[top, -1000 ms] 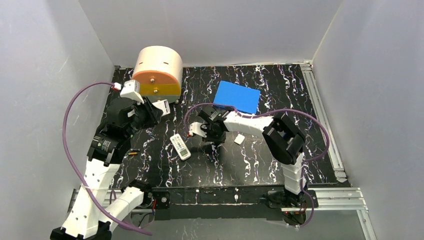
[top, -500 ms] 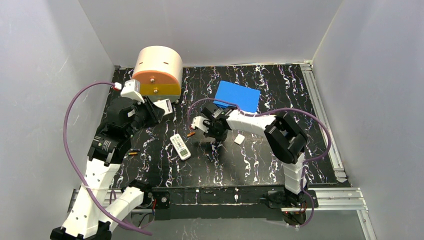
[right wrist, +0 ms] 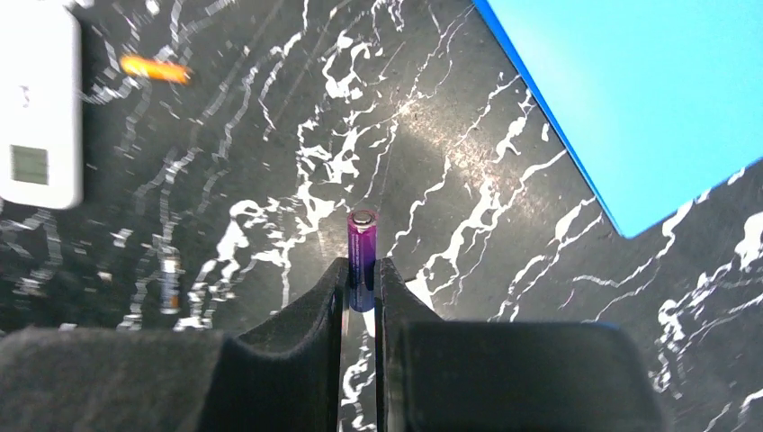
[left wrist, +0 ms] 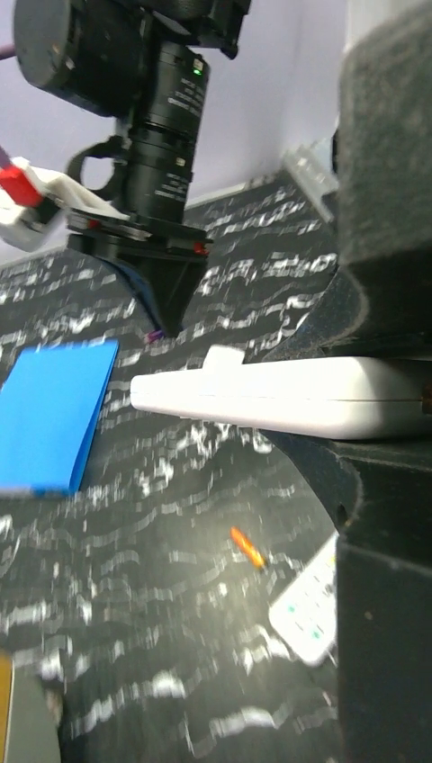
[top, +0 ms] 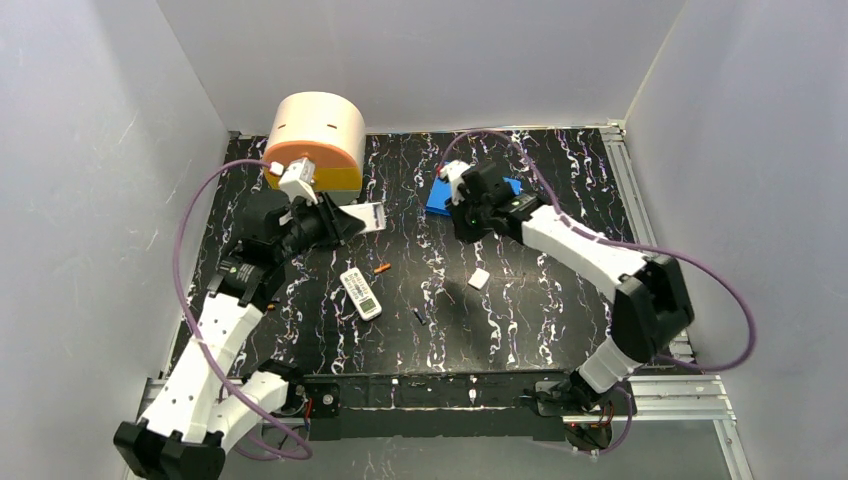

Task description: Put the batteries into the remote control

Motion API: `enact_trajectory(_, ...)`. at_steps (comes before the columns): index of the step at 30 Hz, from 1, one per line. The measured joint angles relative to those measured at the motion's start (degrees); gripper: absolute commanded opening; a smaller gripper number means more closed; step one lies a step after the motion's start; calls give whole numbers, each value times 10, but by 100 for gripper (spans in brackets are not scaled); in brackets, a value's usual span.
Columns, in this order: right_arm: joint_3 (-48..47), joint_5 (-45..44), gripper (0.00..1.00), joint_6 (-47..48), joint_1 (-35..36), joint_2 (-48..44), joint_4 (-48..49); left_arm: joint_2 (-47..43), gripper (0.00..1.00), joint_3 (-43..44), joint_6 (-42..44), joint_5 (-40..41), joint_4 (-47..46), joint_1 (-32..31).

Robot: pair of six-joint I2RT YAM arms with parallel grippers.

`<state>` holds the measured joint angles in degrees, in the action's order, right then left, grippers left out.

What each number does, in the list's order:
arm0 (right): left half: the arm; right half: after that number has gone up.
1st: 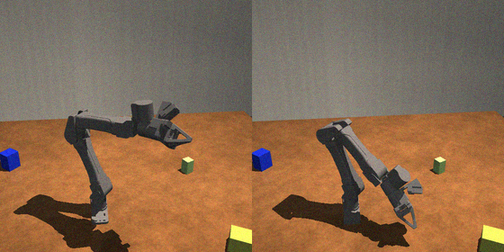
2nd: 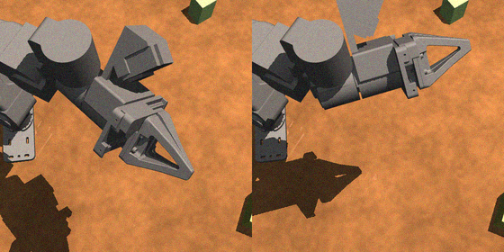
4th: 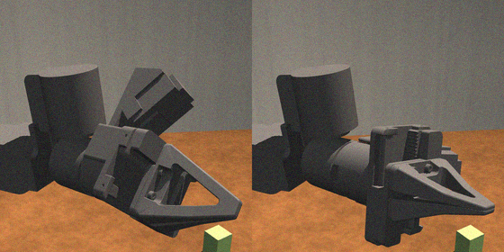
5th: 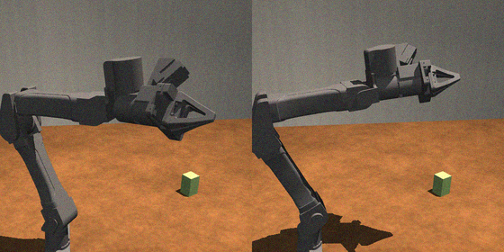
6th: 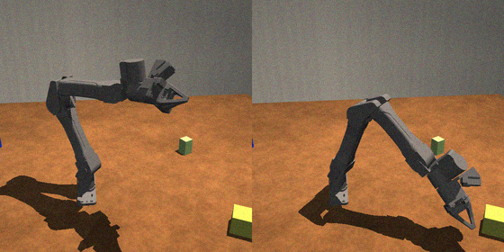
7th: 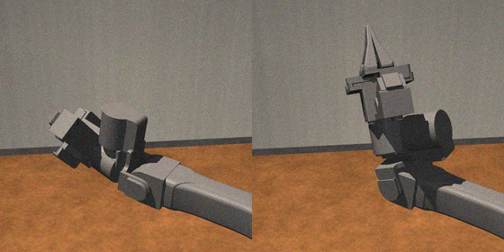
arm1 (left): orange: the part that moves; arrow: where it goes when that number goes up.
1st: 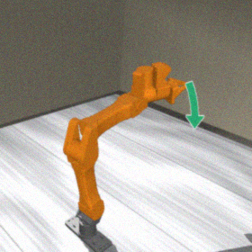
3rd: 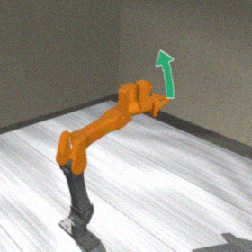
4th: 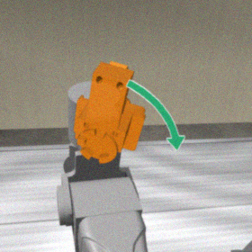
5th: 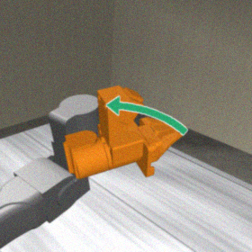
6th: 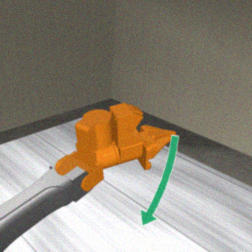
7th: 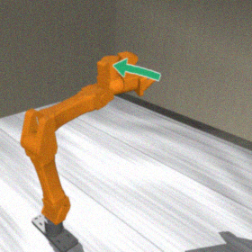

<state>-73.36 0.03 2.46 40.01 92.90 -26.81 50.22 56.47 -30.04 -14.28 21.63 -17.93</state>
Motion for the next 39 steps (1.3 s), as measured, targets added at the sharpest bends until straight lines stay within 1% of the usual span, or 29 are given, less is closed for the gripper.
enact_trajectory(4, -5, 12, 1, -93, -23, -57, -17, 36, 0, -32, -35, -92, -105, 0)
enact_trajectory(8, -30, 52, 1, -192, -48, -98, -50, 67, 0, -76, -98, -145, -218, 0)
enact_trajectory(11, -68, 83, 1, -251, -63, -110, -73, 86, 0, -115, -155, -168, -299, 0)
enact_trajectory(14, -94, 139, 1, -313, -76, -120, -78, 97, 0, -153, -216, -184, -370, -1)
enact_trajectory(20, -97, 235, 1, -414, -76, -122, -74, 113, 0, -194, -309, -207, -474, -2)
enact_trajectory(26, -100, 266, 1, -454, -71, -113, -61, 124, 0, -213, -367, -221, -545, -2)
enact_trajectory(32, -125, 269, 1, -456, -55, -75, -62, 129, 0, -215, -387, -234, -567, -2)
enact_trajectory(39, -136, 255, 1, -443, -39, -65, -64, 146, 0, -215, -390, -270, -576, -2)
